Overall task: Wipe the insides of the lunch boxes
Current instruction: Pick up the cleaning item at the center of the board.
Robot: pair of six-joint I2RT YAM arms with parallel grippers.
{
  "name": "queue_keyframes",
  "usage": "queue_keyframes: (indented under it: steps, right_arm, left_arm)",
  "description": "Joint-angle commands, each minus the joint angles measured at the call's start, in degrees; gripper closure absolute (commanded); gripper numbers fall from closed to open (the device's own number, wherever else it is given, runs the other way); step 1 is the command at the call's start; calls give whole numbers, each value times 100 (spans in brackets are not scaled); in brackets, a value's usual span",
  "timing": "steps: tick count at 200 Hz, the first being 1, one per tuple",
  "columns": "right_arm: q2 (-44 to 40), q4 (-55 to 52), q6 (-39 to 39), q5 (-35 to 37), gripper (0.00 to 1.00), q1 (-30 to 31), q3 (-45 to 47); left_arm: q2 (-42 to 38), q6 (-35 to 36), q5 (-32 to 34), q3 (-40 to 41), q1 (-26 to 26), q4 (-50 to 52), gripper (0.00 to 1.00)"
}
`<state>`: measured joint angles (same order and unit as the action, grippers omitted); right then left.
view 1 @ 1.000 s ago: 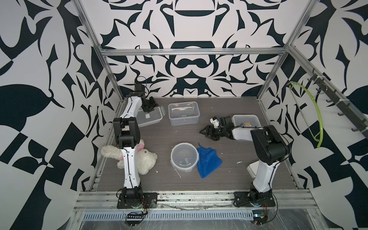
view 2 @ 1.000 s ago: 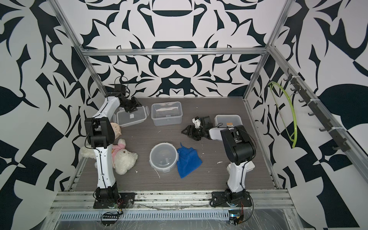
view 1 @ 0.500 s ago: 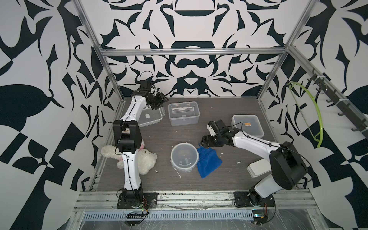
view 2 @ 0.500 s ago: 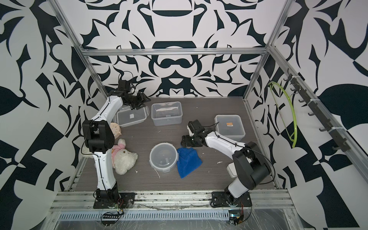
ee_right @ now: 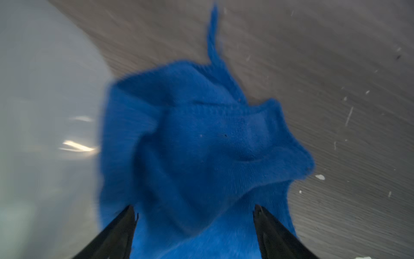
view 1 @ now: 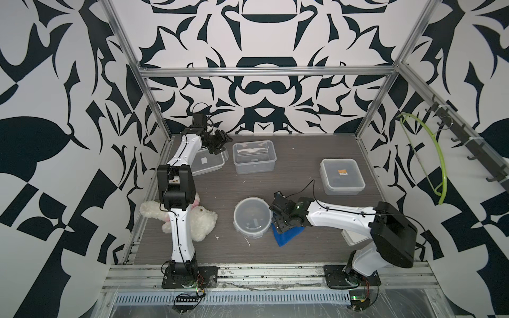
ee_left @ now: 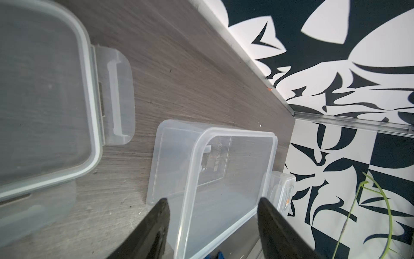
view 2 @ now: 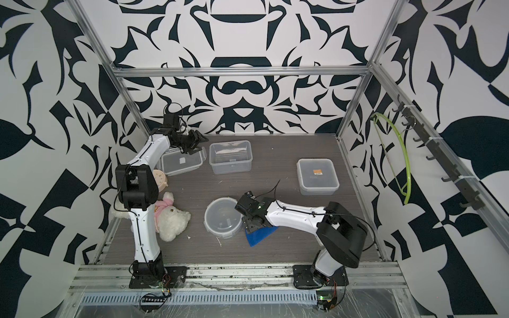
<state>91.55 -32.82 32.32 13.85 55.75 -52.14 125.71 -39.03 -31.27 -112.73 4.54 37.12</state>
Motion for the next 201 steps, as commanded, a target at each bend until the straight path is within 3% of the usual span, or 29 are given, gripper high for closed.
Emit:
queue_keyframes:
  steps: [1, 15, 46, 60, 77, 89, 131, 167, 201]
  right_arm:
    - [194, 261, 266, 503, 13, 9, 177]
    - [389, 285, 317, 668, 14, 9, 238]
    - [626, 339, 421, 779, 28, -109, 502]
    - [584, 407, 434, 703, 44, -285, 682]
    - [435, 520, 369, 459, 87, -693, 892]
    - [321, 612, 219, 244, 100, -1048, 967]
    - [-82, 562, -634, -523, 100, -1891, 138]
    - [230, 333, -1290, -810, 100, -2337, -2007]
    - [1626, 156, -1529, -1245, 100, -2436, -4513]
  left_arm:
    - [55, 18, -184, 242, 77, -40, 31]
    - [63, 18, -234, 359, 79, -80, 30]
    - [101, 0, -336, 423, 93, -131, 29]
    - [113, -9, -376, 414, 119, -177, 29]
    - [160, -17, -429, 384, 157, -179, 29]
    - [182, -35, -449, 374, 184, -178, 29]
    - [116, 27, -357, 424, 247, -152, 28]
    - [122, 254, -40, 389, 371, 75, 33]
    - [394, 436, 285, 19, 499, 518, 43]
